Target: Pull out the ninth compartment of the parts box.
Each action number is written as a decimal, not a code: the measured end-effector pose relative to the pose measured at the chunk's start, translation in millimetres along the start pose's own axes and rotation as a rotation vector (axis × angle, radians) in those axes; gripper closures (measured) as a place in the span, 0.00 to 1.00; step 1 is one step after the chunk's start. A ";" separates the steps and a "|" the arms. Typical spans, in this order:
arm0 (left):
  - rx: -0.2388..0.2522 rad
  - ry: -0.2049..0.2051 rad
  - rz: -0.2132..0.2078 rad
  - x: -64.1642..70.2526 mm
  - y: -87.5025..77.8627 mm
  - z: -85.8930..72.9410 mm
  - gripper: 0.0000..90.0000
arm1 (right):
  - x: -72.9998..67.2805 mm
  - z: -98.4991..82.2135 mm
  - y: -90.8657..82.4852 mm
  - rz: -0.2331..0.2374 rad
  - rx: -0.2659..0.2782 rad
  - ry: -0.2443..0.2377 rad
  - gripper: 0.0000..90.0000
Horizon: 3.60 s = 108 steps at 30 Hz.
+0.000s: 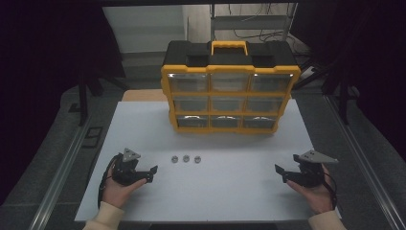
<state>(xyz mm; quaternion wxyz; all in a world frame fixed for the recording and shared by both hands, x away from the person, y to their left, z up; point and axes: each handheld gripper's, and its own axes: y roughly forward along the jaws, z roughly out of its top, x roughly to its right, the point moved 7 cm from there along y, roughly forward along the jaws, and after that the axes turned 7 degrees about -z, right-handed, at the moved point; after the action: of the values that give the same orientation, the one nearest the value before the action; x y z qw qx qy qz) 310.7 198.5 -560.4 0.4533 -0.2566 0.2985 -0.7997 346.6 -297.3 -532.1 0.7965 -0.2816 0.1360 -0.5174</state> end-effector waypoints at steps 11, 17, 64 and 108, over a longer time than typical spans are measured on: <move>-0.001 0.002 -0.001 2.6 -3.3 -0.5 0.10 | 5.4 0.3 -4.2 -0.024 0.019 0.030 0.19; 0.000 0.001 -0.002 0.7 -5.3 -0.2 0.11 | 1.7 3.8 -1.7 -0.034 0.024 0.021 0.19; 0.019 -0.006 -0.036 2.5 -6.9 4.5 0.11 | -36.0 12.9 -6.5 -0.030 0.073 0.042 0.19; 0.001 -0.001 -0.036 1.5 -3.1 1.6 0.11 | -71.9 21.4 9.7 -0.040 0.095 0.003 0.18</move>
<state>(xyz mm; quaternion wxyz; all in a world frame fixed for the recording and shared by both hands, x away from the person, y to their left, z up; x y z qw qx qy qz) 309.3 198.1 -556.9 0.4391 -0.2621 0.2931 -0.8079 334.0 -223.0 -525.9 0.7984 -0.2453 0.1069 -0.5394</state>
